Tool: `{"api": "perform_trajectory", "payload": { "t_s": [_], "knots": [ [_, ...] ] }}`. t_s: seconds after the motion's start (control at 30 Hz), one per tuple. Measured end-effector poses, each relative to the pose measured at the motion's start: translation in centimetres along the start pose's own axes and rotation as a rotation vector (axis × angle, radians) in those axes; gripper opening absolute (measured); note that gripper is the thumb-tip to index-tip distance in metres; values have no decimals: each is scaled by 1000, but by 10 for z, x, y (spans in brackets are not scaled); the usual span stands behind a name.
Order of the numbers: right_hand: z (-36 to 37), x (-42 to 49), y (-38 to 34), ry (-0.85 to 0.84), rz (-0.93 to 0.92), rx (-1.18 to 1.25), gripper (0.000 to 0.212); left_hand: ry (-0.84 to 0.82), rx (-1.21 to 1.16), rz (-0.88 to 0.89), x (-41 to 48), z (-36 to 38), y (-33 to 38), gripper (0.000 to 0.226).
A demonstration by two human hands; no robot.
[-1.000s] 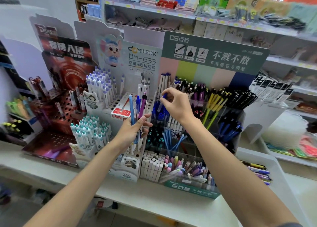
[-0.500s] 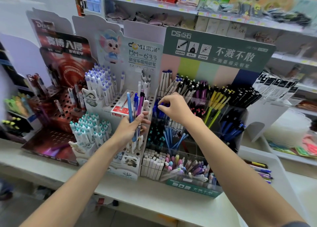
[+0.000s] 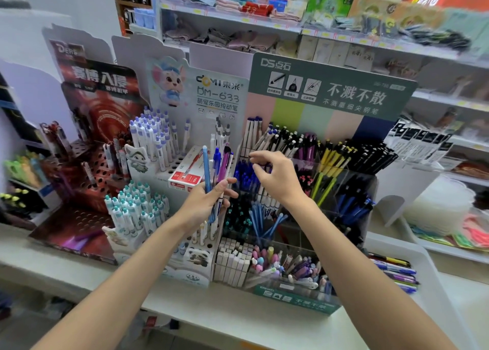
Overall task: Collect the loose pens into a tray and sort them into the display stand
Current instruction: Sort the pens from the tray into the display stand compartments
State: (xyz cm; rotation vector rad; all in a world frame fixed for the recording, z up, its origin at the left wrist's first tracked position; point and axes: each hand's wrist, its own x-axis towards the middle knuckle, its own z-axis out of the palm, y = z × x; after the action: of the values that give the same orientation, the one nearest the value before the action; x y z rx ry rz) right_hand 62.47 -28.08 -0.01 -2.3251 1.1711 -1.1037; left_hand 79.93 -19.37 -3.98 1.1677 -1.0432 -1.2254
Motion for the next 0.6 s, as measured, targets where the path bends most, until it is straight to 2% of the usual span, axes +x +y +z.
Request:
{"api": "perform_trajectory", "payload": {
  "t_s": [0.1,0.17,0.27,0.33,0.47,0.6],
  "knots": [
    [-8,0,-20,-43,71,235,42,-77,39,26,4,10,7,33],
    [-9,2,-28,-103,111,320,53,-116,-22,16,7,21,11,35],
    [-13,6,-27,-60,98,335,48,-131,-103,-25,14,33,17,36],
    [-24,10,-29,59,87,350,41,-102,-68,-26,19,35,21,34],
    [-59,38,-34,458,4,363,26,-54,-15,-8,24,32,29,34],
    [-69,70,-35,579,-104,235,24,-95,4,2,25,24,29,34]
  ]
}}
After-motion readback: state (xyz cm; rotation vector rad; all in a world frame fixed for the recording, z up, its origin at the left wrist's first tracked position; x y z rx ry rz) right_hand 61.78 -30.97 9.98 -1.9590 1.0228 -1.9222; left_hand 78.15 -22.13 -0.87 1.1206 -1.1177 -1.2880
